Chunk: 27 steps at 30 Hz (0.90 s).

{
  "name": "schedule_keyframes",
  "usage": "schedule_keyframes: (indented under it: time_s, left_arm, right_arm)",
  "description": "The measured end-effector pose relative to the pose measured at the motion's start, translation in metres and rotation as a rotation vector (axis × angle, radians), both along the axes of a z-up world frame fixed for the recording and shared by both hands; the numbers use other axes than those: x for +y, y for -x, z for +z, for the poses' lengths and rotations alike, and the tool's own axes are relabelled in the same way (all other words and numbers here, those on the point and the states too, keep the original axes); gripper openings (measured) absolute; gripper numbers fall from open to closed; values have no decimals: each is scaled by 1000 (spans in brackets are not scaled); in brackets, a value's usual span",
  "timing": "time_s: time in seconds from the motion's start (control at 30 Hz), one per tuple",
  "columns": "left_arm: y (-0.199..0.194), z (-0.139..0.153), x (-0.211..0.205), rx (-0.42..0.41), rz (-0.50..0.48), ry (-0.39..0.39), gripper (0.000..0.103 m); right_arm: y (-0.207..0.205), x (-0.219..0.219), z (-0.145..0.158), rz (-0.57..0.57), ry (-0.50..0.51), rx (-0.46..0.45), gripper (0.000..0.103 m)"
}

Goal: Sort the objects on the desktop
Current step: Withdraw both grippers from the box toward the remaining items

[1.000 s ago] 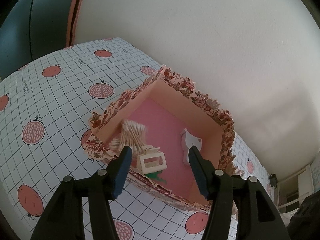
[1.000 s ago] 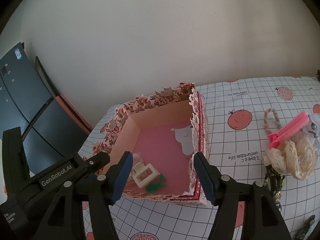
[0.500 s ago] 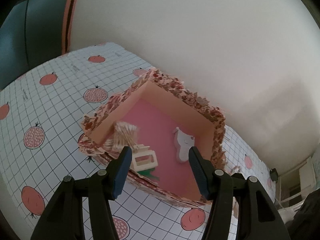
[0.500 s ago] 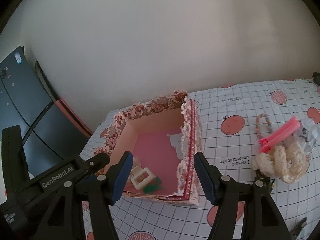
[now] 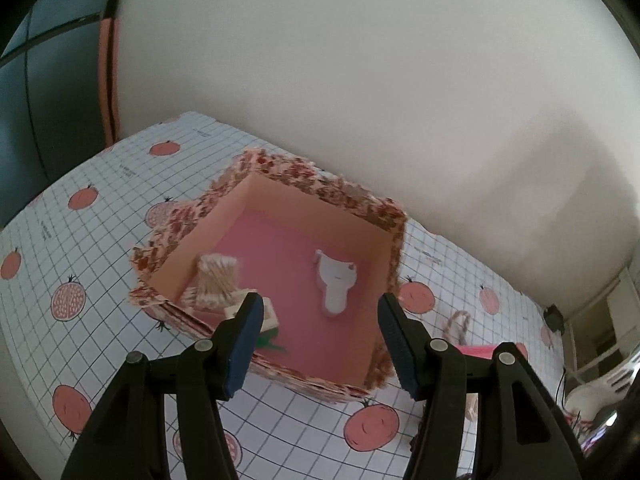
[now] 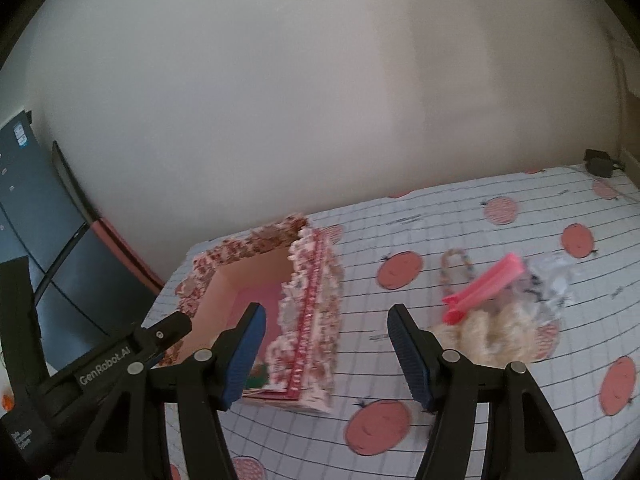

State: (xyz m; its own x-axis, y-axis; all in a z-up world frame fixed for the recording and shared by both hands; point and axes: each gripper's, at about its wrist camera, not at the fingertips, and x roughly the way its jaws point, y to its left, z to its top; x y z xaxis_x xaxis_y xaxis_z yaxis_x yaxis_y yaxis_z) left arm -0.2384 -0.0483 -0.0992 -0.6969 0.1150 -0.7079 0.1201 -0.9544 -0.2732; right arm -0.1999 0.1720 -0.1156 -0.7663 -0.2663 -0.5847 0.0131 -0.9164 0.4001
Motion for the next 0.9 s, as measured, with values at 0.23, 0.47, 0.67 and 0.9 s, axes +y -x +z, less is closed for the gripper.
schedule_keyframes:
  time_s: [0.23,0.47,0.67,0.9]
  left_arm:
    - [-6,5,33,14,-59,34,62]
    - [-14,9,77,51,-145,100,70]
    - [-20,6,110,51,-198,136,71]
    - [-27,3,145,61,-263,199,72]
  right_arm:
    - [-11,30,1,-23,-30,-28,67]
    - [-20,71,-2,-92,-48,-81,67]
    - [-27,108,-9,-144,-50,-133,67]
    - [-37,138,-14,-198,-37,-168,67]
